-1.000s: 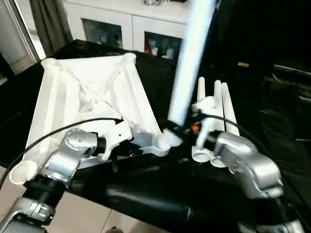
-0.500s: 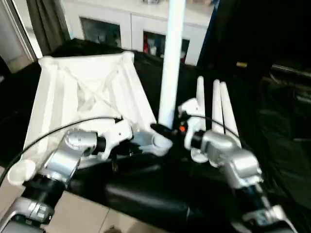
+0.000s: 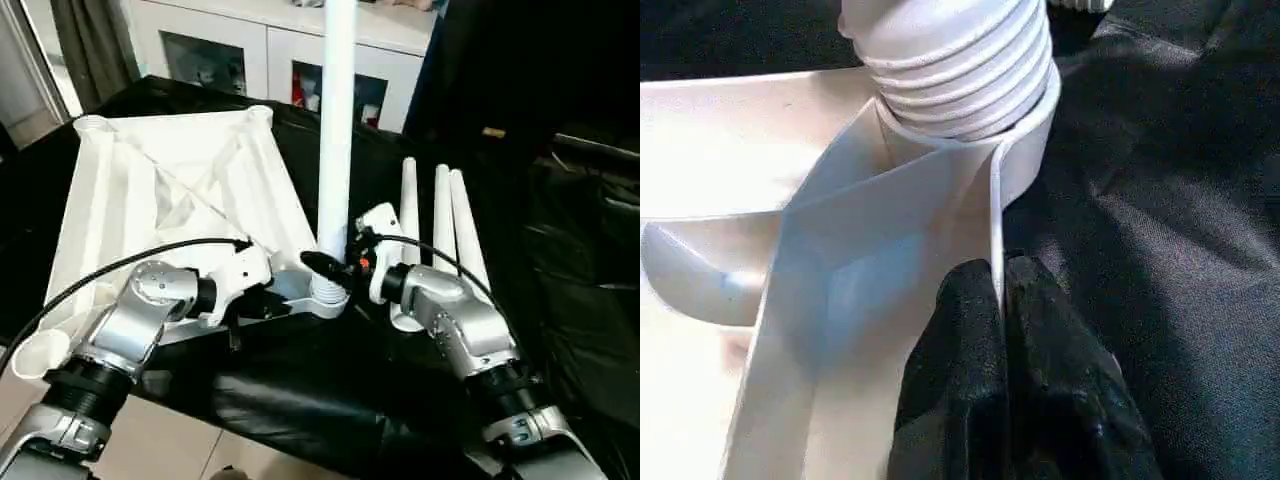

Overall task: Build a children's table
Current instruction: Insert table leg to table base

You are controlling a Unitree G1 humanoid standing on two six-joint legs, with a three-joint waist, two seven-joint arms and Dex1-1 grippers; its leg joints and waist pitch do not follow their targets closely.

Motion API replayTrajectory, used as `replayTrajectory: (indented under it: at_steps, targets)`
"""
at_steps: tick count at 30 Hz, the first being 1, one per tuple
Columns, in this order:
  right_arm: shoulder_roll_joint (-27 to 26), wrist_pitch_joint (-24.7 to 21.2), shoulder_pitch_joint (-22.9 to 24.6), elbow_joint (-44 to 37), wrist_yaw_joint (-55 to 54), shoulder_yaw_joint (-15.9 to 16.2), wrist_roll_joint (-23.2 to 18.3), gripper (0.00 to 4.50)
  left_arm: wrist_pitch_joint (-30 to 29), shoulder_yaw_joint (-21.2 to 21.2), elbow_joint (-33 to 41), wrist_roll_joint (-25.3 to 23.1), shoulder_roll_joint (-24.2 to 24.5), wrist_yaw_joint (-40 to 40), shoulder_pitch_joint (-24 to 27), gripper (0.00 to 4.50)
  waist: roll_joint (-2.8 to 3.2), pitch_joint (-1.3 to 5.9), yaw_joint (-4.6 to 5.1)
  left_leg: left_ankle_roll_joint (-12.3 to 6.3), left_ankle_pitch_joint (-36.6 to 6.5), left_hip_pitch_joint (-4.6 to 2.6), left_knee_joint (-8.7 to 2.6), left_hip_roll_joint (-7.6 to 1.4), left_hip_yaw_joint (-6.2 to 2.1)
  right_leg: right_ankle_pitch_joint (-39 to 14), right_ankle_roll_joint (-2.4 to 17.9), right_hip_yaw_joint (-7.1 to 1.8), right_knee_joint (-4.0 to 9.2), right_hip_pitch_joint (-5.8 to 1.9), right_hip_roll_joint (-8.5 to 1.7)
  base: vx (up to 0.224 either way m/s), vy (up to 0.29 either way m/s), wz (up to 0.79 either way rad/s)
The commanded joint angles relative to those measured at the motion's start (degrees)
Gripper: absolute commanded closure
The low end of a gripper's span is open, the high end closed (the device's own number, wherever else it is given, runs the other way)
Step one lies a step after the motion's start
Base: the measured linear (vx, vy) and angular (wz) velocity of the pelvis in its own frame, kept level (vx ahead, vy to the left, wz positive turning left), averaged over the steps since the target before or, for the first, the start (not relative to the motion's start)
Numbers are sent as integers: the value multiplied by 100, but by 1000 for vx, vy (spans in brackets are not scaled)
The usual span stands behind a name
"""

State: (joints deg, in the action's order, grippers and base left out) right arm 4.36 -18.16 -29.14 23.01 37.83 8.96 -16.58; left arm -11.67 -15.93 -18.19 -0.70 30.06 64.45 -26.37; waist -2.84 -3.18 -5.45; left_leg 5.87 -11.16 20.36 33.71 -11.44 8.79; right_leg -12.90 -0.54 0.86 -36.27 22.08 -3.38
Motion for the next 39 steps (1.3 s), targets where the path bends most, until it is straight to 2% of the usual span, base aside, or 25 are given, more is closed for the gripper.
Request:
replayTrajectory:
  at_steps: [1, 4, 5, 9, 10, 11, 14, 15, 16, 19, 20, 22, 26, 27, 32, 39]
  targets:
    - [-32, 97, 36, 147, 31, -117, -113, 257, 21, -83, 73, -18, -28, 2, -15, 450, 121, 271, 8, 172, -1048, -47, -487, -125, 24, -252, 1209, -177, 383, -183, -367, 0, 0, 0]
    - [-42, 282, 115, 272, 81, -196, -153, 257, 29, -78, 55, -15, -16, 16, -33, 450, 127, 268, 8, 171, -1103, -48, -489, -125, 27, -275, 1229, -177, 393, -180, -367, 0, 0, 0]
    - [-75, 453, 189, 381, 108, -286, -181, 257, 39, -77, 36, -17, -7, 24, -54, 450, 158, 276, 2, 166, -1091, -38, -486, -124, 22, -245, 1254, -180, 382, -184, -379, 0, 0, 0]
    - [-207, 905, 415, 689, 109, -545, -264, 257, 83, -77, -30, -37, 23, 34, -119, 450, 153, 269, 2, 137, -1132, -42, -497, -133, 24, -182, 1312, -173, 388, -180, -369, 0, 0, 0]
    - [-225, 963, 446, 733, 98, -568, -264, 257, 92, -74, -39, -39, 28, 33, -126, 450, 211, 264, -7, 162, -1250, -41, -510, -134, 14, -287, 1326, -171, 402, -173, -377, 0, 0, 0]
    - [-269, 1135, 530, 850, 85, -620, -261, 257, 113, -65, -61, -44, 41, 32, -143, 450, 190, 267, -6, 164, -1284, -44, -509, -136, 18, -318, 1326, -172, 409, -175, -378, 0, 0, 0]
    - [-301, 1315, 618, 970, 75, -648, -252, 257, 124, -56, -71, -46, 61, 44, -155, 450, 211, 261, -19, 178, -1362, -44, -524, -142, 11, -373, 1341, -174, 412, -173, -380, 0, 0, 0]
    - [-319, 1573, 722, 1106, 79, -642, -195, 257, 132, -47, -77, -51, 83, 51, -161, 450, 210, 267, -26, 180, -1352, -48, -524, -143, 10, -365, 1343, -173, 411, -177, -380, 0, 0, 0]
    - [-341, 1718, 763, 1180, 89, -654, -165, 257, 140, -40, -83, -53, 96, 53, -164, 450, 261, 266, -34, 190, -1391, -50, -524, -141, 8, -349, 1350, -176, 415, -167, -381, 0, 0, 0]
    - [-384, 1989, 824, 1352, 105, -677, -117, 257, 154, -31, -102, -65, 122, 47, -174, 450, 244, 274, -42, 178, -1345, -42, -526, -143, 6, -202, 1387, -170, 396, -182, -375, 0, 0, 0]
    - [-403, 2153, 870, 1449, 99, -666, -61, 257, 162, -31, -115, -72, 143, 52, -182, 450, 290, 270, -56, 184, -1346, -42, -525, -141, -1, -171, 1392, -169, 390, -175, -377, 0, 0, 0]
    - [-416, 2329, 907, 1550, 84, -641, 19, 257, 176, -30, -140, -75, 158, 56, -197, 450, 281, 260, -60, 173, -1414, -44, -533, -142, 2, -166, 1402, -166, 400, -174, -372, 0, 0, 0]
    - [-474, 2731, 1013, 1743, 17, -627, 94, 257, 203, -23, -189, -98, 201, 49, -227, 450, 303, 256, -78, 157, -1479, -50, -543, -142, 3, -303, 1392, -177, 419, -176, -381, 0, 0, 0]
    - [-484, 2782, 1028, 1751, -7, -633, 99, 257, 209, -22, -196, -103, 211, 49, -228, 450, 290, 252, -83, 149, -1489, -53, -547, -140, 6, -352, 1381, -184, 430, -178, -381, 0, 0, 0]
    - [-540, 3027, 1062, 1734, 63, -686, 10, 257, 252, -14, -304, -133, 235, 32, -288, 450, 313, 239, -101, 132, -1516, -51, -563, -145, 2, -390, 1379, -185, 434, -173, -378, 0, 0, 0]
    - [-478, 3096, 1173, 1342, 198, -700, -78, 257, 317, -31, -402, -156, 231, -17, -315, 450, 313, 224, -98, 115, -1642, -49, -591, -156, -7, -625, 1322, -191, 462, -169, -381, 0, 0, 0]
